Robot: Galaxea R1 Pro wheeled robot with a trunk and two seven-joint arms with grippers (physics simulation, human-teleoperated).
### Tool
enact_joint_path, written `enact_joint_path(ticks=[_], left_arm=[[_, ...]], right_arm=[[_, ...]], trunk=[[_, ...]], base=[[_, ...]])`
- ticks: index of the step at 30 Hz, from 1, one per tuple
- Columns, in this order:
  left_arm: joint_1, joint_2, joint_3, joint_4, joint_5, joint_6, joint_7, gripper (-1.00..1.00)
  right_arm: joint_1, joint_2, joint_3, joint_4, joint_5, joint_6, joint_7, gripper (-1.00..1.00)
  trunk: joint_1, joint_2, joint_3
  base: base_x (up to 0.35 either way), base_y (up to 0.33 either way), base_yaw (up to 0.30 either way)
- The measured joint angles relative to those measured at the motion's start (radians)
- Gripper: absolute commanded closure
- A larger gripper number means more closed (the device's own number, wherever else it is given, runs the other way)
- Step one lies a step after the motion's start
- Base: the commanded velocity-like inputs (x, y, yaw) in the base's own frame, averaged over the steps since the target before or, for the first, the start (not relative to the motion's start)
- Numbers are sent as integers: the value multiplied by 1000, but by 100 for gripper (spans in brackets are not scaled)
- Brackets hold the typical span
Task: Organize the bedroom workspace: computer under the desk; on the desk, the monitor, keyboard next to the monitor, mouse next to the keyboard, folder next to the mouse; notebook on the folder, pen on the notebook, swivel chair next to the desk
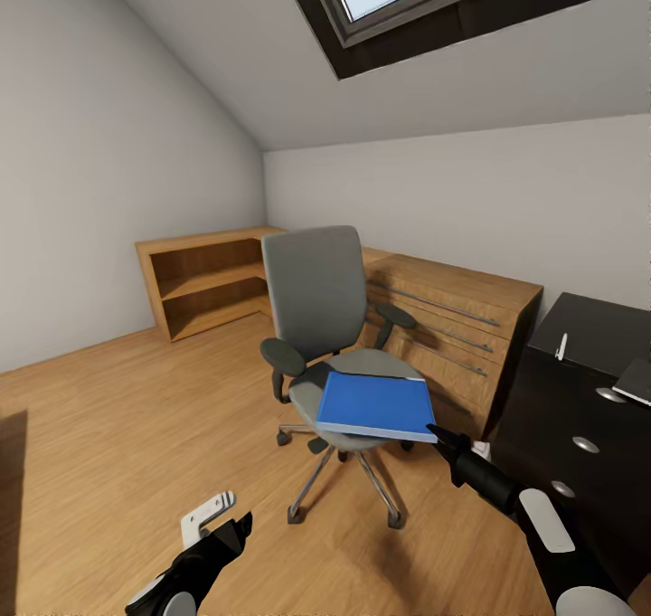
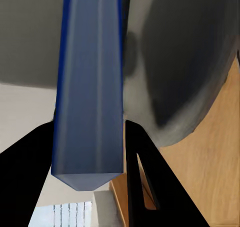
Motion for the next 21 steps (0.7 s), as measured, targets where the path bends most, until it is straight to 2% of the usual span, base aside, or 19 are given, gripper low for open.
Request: enact_joint_path(ticks=[2, 6, 16, 19, 21], left_arm=[[0, -1, 0, 10, 0, 0, 0, -100], [0, -2, -1, 23, -1, 0, -1, -100], [0, -2, -2, 26, 0, 0, 0, -100], [0, -2, -2, 26, 0, 0, 0, -100], [0, -2, -1, 26, 0, 0, 0, -100]], right_arm=[[0, 0, 0, -7, -2, -3, 0, 100], [0, 1, -4, -78, -3, -5, 1, 100], [2, 0, -5, -143, -1, -6, 3, 100], [22, 1, -5, -202, -2, -5, 2, 100], [62, 2, -6, -286, -2, -6, -1, 100]], trunk=[[-8, 14, 6], [-23, 42, 19], [-62, 112, 50], [-73, 133, 60], [-81, 147, 66]], base=[[-25, 0, 0], [-5, 0, 0], [0, 0, 0], [0, 0, 0], [0, 0, 0]])
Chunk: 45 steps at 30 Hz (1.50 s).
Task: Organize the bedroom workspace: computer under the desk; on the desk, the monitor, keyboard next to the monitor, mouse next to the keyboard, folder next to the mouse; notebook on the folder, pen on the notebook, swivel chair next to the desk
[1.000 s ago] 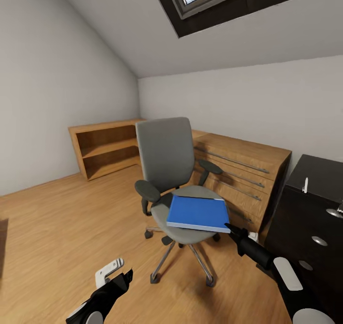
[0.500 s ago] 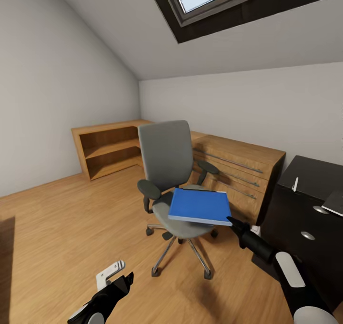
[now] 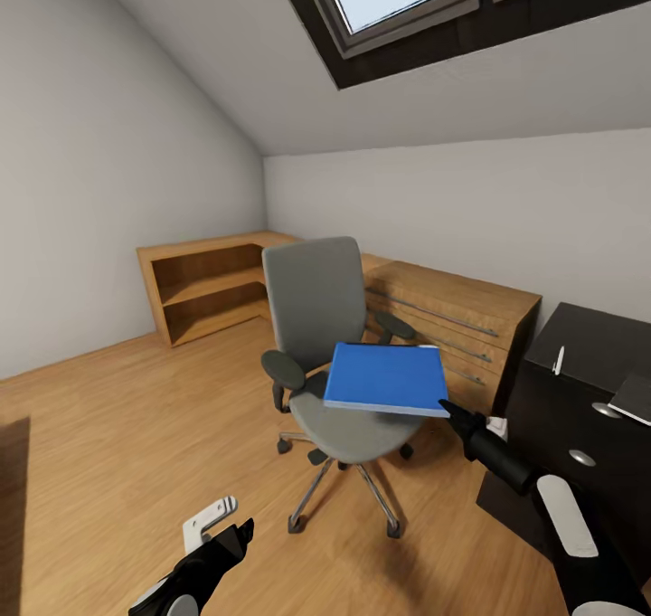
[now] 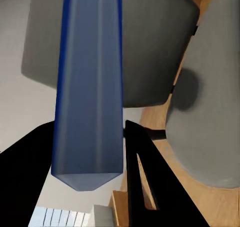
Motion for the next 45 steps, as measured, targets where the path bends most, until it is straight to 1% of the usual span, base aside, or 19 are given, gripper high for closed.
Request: enact_joint_path(ticks=[4, 8, 10, 12, 13, 15, 17, 19, 21, 22, 24, 26, 27, 29, 31, 32, 34, 35, 45], left_arm=[[0, 0, 0, 0, 0, 0, 0, -100], [0, -1, -1, 0, 0, -1, 0, -100], [0, 1, -38, 1, 0, -2, 1, -100], [0, 2, -59, 1, -2, -4, 1, -100], [0, 3, -64, 1, -2, -5, 1, -100], [0, 4, -74, 1, -3, -6, 1, -100], [0, 6, -78, 3, -2, -6, 1, -100], [0, 18, -78, 24, -1, -6, 1, -100], [0, 32, -79, 44, -1, -6, 0, -100], [0, 47, -79, 71, -1, -6, 0, -100], [0, 64, -79, 121, -1, -8, -1, -100], [0, 71, -79, 158, -2, -10, -1, -100], [0, 75, -79, 197, -3, -15, -2, -100], [0, 80, -80, 243, -4, -27, -3, -100], [0, 84, -83, 342, -15, -84, -4, -100], [0, 87, -85, 408, -46, -175, -14, -100], [0, 87, -85, 429, -61, -208, -22, -100], [0, 87, -85, 439, -67, -220, -27, -100], [0, 91, -81, 539, -81, -243, -68, -100]], right_arm=[[44, 1, 0, -100, 0, 0, -7, 100], [65, 1, 0, -155, 2, 0, -18, 100], [95, 1, 0, -217, 0, 1, -32, 100], [121, 1, 0, -271, -2, 3, -34, 100], [131, 1, 0, -292, 0, 3, -35, 100], [173, 3, 0, -372, -3, 4, -38, 100], [198, 13, -1, -419, -3, 5, -44, 100], [215, 30, -3, -463, -5, 11, -50, 100], [219, 34, -4, -475, -4, 14, -51, 100], [222, 37, -5, -483, -5, 17, -51, 100], [225, 36, -7, -489, -7, 23, -49, 100], [229, 33, -7, -491, -8, 32, -42, 100], [235, 30, -8, -492, -9, 43, -27, 100], [241, 28, -8, -492, -10, 53, 0, 100], [247, 26, -9, -479, -9, 64, 74, 100], [250, 25, -9, -433, -6, 69, 160, 100], [251, 24, -10, -409, -5, 70, 201, 100], [251, 24, -10, -406, -5, 71, 207, 100], [252, 24, -17, -389, -6, 72, 230, 100]], trunk=[[-15, 28, 13], [-31, 56, 25], [-38, 70, 31], [-46, 84, 38], [-50, 91, 41], [-58, 105, 47], [-65, 119, 53], [-73, 133, 60], [-80, 147, 66], [-84, 154, 69], [-92, 168, 75], [-100, 182, 81], [-103, 189, 85], [-111, 203, 91], [-119, 217, 97], [-123, 224, 100], [-130, 238, 107], [-134, 245, 110], [-173, 315, 141]], base=[[0, 0, 0], [0, 0, 0], [0, 0, 0], [0, 0, 0], [0, 0, 0], [0, 0, 0], [0, 0, 0], [0, 0, 0], [0, 0, 0], [0, 0, 0], [0, 0, 0], [0, 0, 0], [0, 0, 0], [0, 0, 0], [0, 0, 0], [0, 0, 0], [0, 0, 0], [0, 0, 0], [0, 0, 0]])
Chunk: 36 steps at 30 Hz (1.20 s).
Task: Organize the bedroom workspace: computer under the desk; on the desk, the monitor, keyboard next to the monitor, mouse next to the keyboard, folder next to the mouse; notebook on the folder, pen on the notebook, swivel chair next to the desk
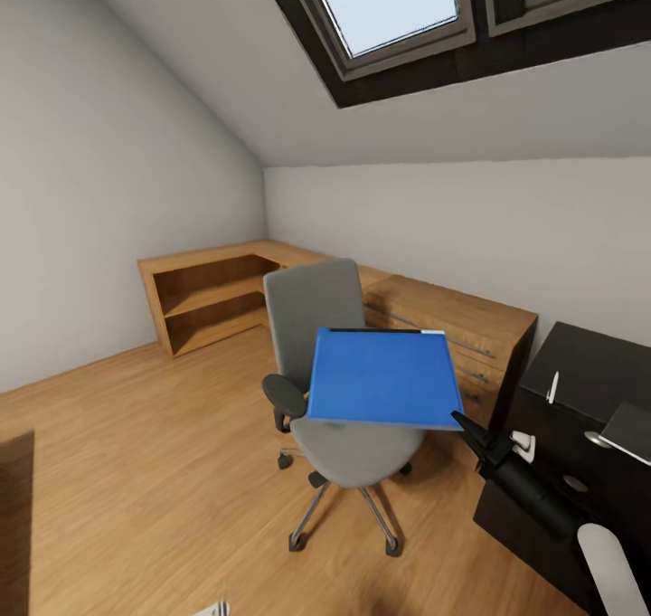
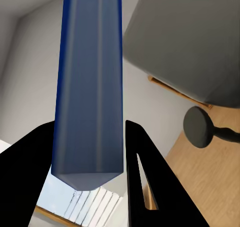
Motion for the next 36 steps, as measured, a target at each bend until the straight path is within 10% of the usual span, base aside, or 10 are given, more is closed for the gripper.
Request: enact_joint_path(ticks=[36], left_arm=[[0, -3, -4, 99, -34, -83, -4, -100]], right_arm=[[1, 0, -10, 1, 3, -10, 8, 100]], trunk=[[-138, 252, 128]], base=[[0, 0, -77]])
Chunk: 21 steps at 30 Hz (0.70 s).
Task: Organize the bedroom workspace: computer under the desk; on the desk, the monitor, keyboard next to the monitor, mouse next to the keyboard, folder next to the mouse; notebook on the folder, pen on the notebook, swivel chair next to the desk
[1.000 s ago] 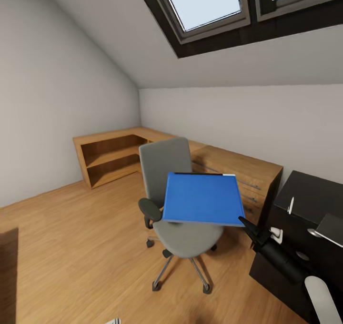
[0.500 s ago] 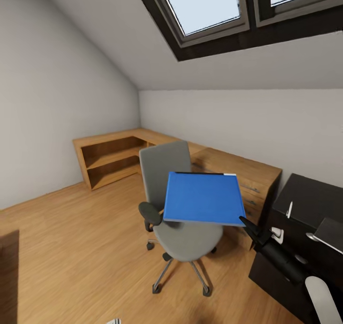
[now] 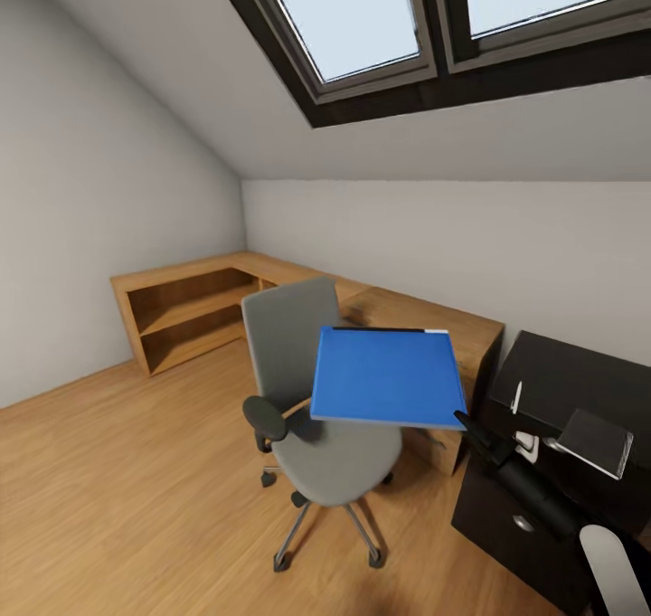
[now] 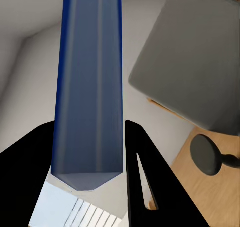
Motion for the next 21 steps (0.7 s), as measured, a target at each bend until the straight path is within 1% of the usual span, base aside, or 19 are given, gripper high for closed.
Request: enact_joint_path(ticks=[4, 6, 7, 8, 11, 12, 16, 21], left_arm=[[0, -3, 0, 22, -5, -2, 0, -100], [-1, -11, 0, 67, -7, -3, 0, -100], [-11, -16, 1, 134, -8, -3, 0, -100], [-26, -18, 1, 172, -8, -3, -1, -100], [-64, -23, 2, 249, -8, -3, -2, -100], [-104, -29, 3, 329, -7, -2, -2, -100], [-167, -35, 6, 448, -7, 1, -3, -100], [-182, -38, 6, 476, -7, 5, -3, -100]], right_arm=[[0, 0, 0, -1, 1, 0, 0, 100], [0, 0, 0, -2, 2, 0, 0, 100], [0, 0, 0, -2, 2, 0, 0, 100], [0, 0, 0, -3, 2, 0, 0, 100], [0, 0, 0, -4, 3, -1, 0, 100], [0, 0, 0, -4, 3, 0, 0, 100], [0, 0, 0, -4, 4, 0, 0, 100], [0, 0, 0, -3, 1, 2, 1, 100]], trunk=[[-15, 28, 17], [-23, 42, 25], [-27, 49, 29], [-31, 56, 33], [-42, 77, 46], [-46, 84, 50], [-61, 112, 64], [-80, 147, 79]], base=[[0, 0, -204], [0, 0, -208], [0, 0, -209], [0, 0, -209], [0, 0, -211], [0, 0, -217], [0, 0, -161], [0, 0, -37]])
